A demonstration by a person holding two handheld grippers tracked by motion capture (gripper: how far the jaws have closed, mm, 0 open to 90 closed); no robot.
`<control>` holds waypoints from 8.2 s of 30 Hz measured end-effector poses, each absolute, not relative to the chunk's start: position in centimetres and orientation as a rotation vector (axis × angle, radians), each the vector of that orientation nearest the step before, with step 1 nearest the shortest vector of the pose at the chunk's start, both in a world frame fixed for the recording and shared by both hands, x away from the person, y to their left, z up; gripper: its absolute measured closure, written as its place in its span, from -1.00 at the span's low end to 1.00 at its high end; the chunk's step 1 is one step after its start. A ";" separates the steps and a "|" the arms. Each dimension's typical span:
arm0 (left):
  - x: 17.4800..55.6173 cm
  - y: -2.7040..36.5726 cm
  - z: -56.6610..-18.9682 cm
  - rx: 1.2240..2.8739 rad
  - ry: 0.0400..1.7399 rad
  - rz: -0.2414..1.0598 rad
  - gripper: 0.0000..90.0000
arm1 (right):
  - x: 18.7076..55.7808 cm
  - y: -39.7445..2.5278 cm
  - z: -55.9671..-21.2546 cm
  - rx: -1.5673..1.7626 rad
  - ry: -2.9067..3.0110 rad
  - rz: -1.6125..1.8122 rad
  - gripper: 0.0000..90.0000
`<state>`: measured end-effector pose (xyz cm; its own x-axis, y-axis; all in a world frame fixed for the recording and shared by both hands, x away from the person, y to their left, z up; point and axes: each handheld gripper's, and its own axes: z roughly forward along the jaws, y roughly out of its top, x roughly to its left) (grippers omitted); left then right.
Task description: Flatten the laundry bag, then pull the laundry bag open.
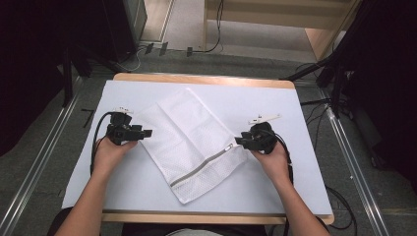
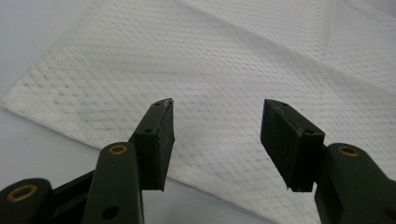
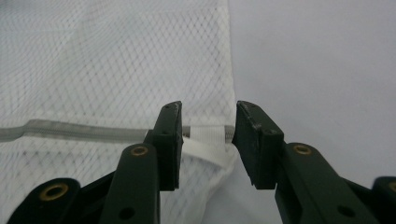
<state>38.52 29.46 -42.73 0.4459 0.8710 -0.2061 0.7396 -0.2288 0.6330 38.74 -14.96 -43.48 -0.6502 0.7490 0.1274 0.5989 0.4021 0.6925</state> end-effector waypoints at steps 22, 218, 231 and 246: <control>35.9 30.9 -42.9 2.006 1.386 0.287 0.00 | 46.4 -10.1 -44.6 1.181 2.496 1.045 0.31; 37.6 23.1 -41.4 2.113 1.123 0.108 -0.09 | 36.6 -13.5 -44.2 1.185 2.573 1.222 0.35; 37.0 18.6 -41.2 2.166 0.987 0.083 -0.07 | 36.3 -13.4 -44.8 1.207 2.617 1.198 0.82; 36.7 15.0 -42.3 2.200 0.922 0.038 0.02 | 36.3 -12.2 -46.3 1.165 2.696 1.090 1.00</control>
